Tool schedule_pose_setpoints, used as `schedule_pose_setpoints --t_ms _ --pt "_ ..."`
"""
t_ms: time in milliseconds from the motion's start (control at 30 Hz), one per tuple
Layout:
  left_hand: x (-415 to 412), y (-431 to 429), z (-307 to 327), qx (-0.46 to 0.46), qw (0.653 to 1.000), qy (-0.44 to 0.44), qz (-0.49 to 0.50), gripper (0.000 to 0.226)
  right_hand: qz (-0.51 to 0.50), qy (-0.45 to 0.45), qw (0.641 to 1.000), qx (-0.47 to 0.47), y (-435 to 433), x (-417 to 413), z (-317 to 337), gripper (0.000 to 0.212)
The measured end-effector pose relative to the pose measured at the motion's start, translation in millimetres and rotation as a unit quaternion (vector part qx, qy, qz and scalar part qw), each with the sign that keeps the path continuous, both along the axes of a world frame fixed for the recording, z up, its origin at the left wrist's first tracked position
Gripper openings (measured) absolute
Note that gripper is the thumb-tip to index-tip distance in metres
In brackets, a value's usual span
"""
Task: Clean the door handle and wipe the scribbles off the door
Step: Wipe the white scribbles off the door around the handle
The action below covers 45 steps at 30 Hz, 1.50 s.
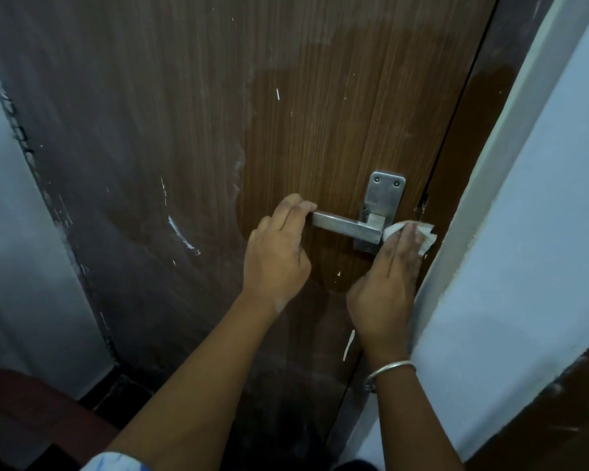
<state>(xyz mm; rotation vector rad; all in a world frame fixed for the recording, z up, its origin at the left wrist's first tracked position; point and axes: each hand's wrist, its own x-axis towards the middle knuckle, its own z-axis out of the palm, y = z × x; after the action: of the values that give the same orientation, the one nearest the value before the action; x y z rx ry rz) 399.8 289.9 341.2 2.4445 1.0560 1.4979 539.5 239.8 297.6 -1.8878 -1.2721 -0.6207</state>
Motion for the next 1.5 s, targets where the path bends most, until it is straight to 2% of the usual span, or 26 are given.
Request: schedule_pose_setpoints --t_ms 233,367,433,500,633,733,833,1000,1100,1167,1267,1333,1500 --pt "1.6 -2.6 1.6 -0.002 1.000 -0.008 0.005 0.053 0.019 -0.039 0.999 0.021 1.6 12.9 68.0 0.080" --pt "-3.7 -3.4 6.8 -0.002 1.000 0.009 0.003 0.050 0.014 -0.089 0.996 0.022 9.6 9.6 113.9 0.067" --pt "-6.6 -2.3 11.4 0.003 1.000 0.027 0.004 0.050 0.014 -0.116 0.993 0.005 17.4 1.4 131.9 0.064" --pt "-10.1 0.3 17.5 0.002 0.999 0.034 -0.003 0.047 0.034 -0.145 0.988 -0.027 26.1 -8.8 144.0 0.069" --pt "-13.5 5.6 32.6 -0.030 0.999 0.003 -0.040 0.044 0.063 -0.208 0.973 -0.076 43.4 -28.0 154.8 0.077" --pt "-14.7 9.9 43.9 -0.043 0.998 -0.032 -0.029 0.048 0.078 -0.236 0.964 -0.092 55.4 -41.9 156.1 0.076" --pt "-20.7 16.1 49.7 -0.056 0.997 -0.055 -0.003 0.046 0.108 -0.314 0.936 -0.120 66.4 -48.9 159.0 0.066" --pt "-34.0 20.2 45.7 -0.092 0.993 -0.079 0.009 0.043 0.128 -0.457 0.864 -0.166 79.7 -58.2 162.4 0.052" --pt "-39.9 18.8 44.6 -0.100 0.992 -0.068 0.017 0.045 0.116 -0.496 0.846 -0.161 81.7 -58.6 163.6 0.047" --pt "-43.8 18.0 44.9 -0.101 0.993 -0.062 0.023 0.046 0.102 -0.469 0.868 -0.128 78.1 -55.4 165.1 0.044" --pt "-49.2 18.8 46.4 -0.096 0.993 -0.062 0.029 0.046 0.061 -0.373 0.924 -0.051 66.6 -45.0 167.3 0.044" --pt "-51.1 19.1 48.0 -0.095 0.994 -0.056 0.021 0.045 0.017 -0.311 0.950 0.023 56.3 -29.4 169.7 0.043" --pt "-42.9 14.3 53.2 -0.088 0.995 -0.040 -0.021 0.045 -0.091 -0.157 0.970 0.163 25.7 15.6 173.9 0.044"
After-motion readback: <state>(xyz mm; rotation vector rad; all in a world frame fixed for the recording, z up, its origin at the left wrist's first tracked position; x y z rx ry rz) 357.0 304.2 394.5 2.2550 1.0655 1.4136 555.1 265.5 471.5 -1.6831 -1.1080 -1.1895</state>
